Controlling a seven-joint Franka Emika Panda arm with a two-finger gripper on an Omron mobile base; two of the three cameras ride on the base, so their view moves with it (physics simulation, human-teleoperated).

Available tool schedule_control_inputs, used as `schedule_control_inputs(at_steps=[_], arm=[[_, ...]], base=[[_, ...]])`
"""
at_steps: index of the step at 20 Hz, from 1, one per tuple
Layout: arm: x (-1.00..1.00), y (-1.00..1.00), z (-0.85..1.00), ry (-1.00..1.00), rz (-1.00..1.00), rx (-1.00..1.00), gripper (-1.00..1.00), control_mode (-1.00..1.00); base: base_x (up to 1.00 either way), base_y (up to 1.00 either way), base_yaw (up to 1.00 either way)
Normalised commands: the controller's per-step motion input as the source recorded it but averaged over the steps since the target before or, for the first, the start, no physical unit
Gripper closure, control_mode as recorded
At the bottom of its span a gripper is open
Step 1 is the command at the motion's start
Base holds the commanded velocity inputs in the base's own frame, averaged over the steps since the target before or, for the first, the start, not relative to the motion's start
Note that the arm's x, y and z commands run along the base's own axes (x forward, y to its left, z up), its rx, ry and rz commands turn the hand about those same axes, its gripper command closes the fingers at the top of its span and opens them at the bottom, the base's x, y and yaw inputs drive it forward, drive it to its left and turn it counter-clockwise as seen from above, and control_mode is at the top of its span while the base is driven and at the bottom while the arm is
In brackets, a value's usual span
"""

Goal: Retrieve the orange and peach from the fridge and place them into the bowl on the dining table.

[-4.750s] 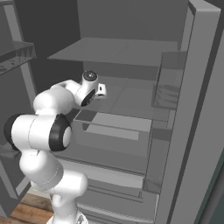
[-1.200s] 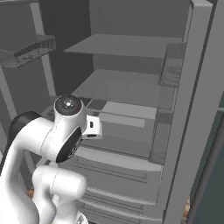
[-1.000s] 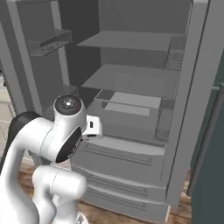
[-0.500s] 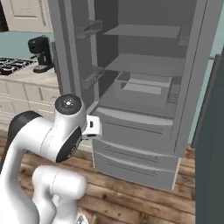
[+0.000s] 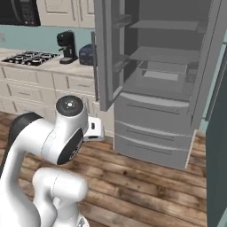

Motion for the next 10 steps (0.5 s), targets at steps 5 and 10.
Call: schedule_control_inputs(at_steps=[5,10], arm=[[0.00,0.00,0.00,0.00,0.00,0.00,1.00,1.00],[0.00,0.00,0.00,0.00,0.00,0.00,1.00,1.00]], base=[[-1.00,0.62,0.06],[-1.00,0.66,0.05]])
